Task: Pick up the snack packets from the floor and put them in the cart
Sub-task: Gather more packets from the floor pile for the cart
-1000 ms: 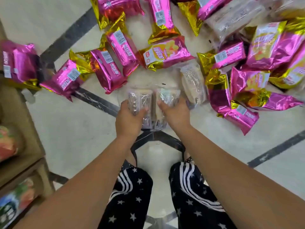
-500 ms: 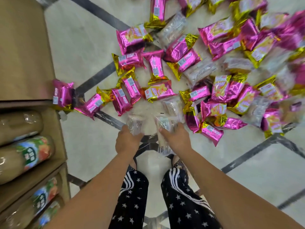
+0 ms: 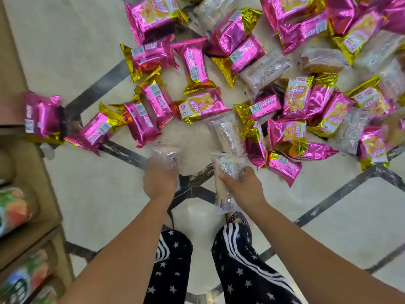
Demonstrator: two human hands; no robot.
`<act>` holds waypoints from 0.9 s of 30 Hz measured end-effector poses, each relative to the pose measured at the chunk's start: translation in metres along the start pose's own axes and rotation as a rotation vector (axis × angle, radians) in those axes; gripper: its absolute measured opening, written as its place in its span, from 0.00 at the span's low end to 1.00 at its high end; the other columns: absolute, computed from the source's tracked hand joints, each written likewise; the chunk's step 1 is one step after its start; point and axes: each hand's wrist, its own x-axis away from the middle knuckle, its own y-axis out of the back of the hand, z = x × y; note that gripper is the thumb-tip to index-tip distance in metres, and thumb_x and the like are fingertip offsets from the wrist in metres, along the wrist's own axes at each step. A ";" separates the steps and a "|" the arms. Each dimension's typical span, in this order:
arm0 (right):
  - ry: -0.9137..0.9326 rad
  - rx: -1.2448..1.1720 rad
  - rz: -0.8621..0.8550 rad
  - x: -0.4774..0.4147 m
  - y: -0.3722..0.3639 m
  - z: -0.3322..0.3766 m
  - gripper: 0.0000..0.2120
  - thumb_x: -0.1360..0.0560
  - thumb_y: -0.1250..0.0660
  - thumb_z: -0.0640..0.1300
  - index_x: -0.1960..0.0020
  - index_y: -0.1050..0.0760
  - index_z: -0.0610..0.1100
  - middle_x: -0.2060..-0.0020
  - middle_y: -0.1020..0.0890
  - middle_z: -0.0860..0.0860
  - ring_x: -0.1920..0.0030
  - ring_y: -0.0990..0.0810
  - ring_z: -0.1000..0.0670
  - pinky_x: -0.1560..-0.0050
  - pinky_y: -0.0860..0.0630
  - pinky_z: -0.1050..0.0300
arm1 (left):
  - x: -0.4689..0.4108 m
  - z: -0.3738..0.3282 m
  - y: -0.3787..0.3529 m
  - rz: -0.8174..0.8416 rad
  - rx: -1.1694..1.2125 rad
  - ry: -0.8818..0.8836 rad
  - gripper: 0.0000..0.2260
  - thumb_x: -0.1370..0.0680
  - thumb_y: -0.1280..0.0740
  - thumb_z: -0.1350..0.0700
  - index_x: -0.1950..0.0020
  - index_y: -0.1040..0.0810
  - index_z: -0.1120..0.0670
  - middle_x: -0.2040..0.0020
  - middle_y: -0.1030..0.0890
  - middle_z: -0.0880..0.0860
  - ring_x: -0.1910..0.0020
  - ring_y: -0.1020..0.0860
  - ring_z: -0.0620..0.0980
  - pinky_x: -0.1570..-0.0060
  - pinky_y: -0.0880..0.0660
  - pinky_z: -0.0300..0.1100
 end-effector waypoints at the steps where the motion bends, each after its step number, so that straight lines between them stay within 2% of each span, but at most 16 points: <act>1: -0.011 0.000 -0.002 0.008 0.004 0.004 0.28 0.26 0.29 0.54 0.34 0.33 0.39 0.45 0.22 0.45 0.49 0.24 0.45 0.51 0.28 0.55 | 0.007 0.000 0.012 0.004 0.000 -0.034 0.25 0.27 0.27 0.48 0.37 0.32 0.59 0.45 0.22 0.62 0.48 0.22 0.63 0.54 0.24 0.53; 6: -0.048 -0.019 -0.006 0.068 0.036 0.041 0.31 0.25 0.30 0.54 0.30 0.36 0.38 0.37 0.24 0.42 0.38 0.25 0.41 0.48 0.31 0.56 | 0.055 -0.013 0.097 0.056 -0.049 -0.170 0.23 0.26 0.29 0.44 0.40 0.30 0.57 0.50 0.22 0.58 0.52 0.22 0.60 0.61 0.28 0.46; 9: -0.002 -0.019 0.005 0.127 0.062 0.082 0.31 0.25 0.30 0.54 0.30 0.35 0.39 0.38 0.23 0.42 0.40 0.23 0.41 0.45 0.27 0.53 | 0.096 -0.027 0.179 0.075 -0.031 -0.214 0.22 0.26 0.29 0.43 0.43 0.31 0.56 0.52 0.22 0.55 0.58 0.24 0.55 0.66 0.34 0.44; 11: 0.049 -0.005 0.016 0.172 0.082 0.111 0.31 0.25 0.30 0.54 0.30 0.35 0.39 0.38 0.23 0.43 0.40 0.24 0.41 0.45 0.28 0.54 | 0.129 -0.036 0.237 0.086 -0.009 -0.261 0.20 0.26 0.29 0.44 0.44 0.31 0.54 0.54 0.22 0.52 0.58 0.24 0.54 0.67 0.37 0.44; 14: 0.128 0.029 0.030 0.244 0.113 0.155 0.32 0.24 0.30 0.53 0.29 0.36 0.37 0.37 0.24 0.42 0.38 0.25 0.40 0.47 0.30 0.55 | 0.183 -0.046 0.325 0.069 0.038 -0.330 0.20 0.26 0.28 0.45 0.42 0.30 0.53 0.55 0.24 0.48 0.57 0.25 0.53 0.65 0.37 0.44; 17: 0.222 0.056 0.041 0.309 0.136 0.187 0.33 0.25 0.30 0.53 0.29 0.37 0.35 0.39 0.24 0.39 0.39 0.24 0.38 0.47 0.28 0.52 | 0.237 -0.047 0.400 0.007 0.063 -0.350 0.19 0.27 0.28 0.44 0.46 0.32 0.51 0.58 0.26 0.47 0.60 0.27 0.51 0.70 0.39 0.43; 19: 0.287 0.051 0.045 0.349 0.147 0.201 0.32 0.25 0.29 0.53 0.30 0.36 0.35 0.40 0.23 0.40 0.39 0.24 0.39 0.45 0.27 0.49 | 0.271 -0.042 0.439 -0.035 0.126 -0.349 0.20 0.28 0.27 0.43 0.43 0.30 0.51 0.57 0.23 0.47 0.59 0.26 0.50 0.68 0.36 0.43; 21: 0.323 0.037 0.068 0.387 0.154 0.210 0.32 0.24 0.30 0.52 0.30 0.37 0.34 0.37 0.25 0.36 0.37 0.26 0.36 0.42 0.27 0.45 | 0.305 -0.034 0.469 -0.072 0.210 -0.321 0.19 0.28 0.26 0.43 0.44 0.29 0.50 0.56 0.21 0.47 0.58 0.23 0.49 0.66 0.32 0.42; 23: 0.339 0.032 0.099 0.421 0.160 0.213 0.33 0.24 0.30 0.51 0.31 0.37 0.30 0.35 0.28 0.33 0.35 0.28 0.34 0.39 0.29 0.41 | 0.340 -0.025 0.490 -0.114 0.281 -0.296 0.19 0.29 0.25 0.43 0.47 0.28 0.50 0.59 0.22 0.44 0.59 0.23 0.47 0.68 0.33 0.39; 25: 0.389 0.061 0.132 0.448 0.164 0.211 0.30 0.24 0.30 0.52 0.34 0.33 0.33 0.38 0.26 0.33 0.38 0.26 0.34 0.39 0.27 0.40 | 0.376 -0.013 0.502 -0.153 0.341 -0.250 0.19 0.31 0.25 0.42 0.47 0.28 0.48 0.59 0.21 0.44 0.60 0.22 0.46 0.67 0.29 0.42; 27: 0.450 0.130 0.171 0.469 0.167 0.208 0.27 0.26 0.29 0.55 0.38 0.29 0.35 0.44 0.21 0.38 0.42 0.22 0.38 0.41 0.24 0.42 | 0.411 0.000 0.506 -0.184 0.414 -0.185 0.19 0.31 0.25 0.40 0.48 0.29 0.44 0.57 0.20 0.44 0.59 0.22 0.45 0.60 0.23 0.46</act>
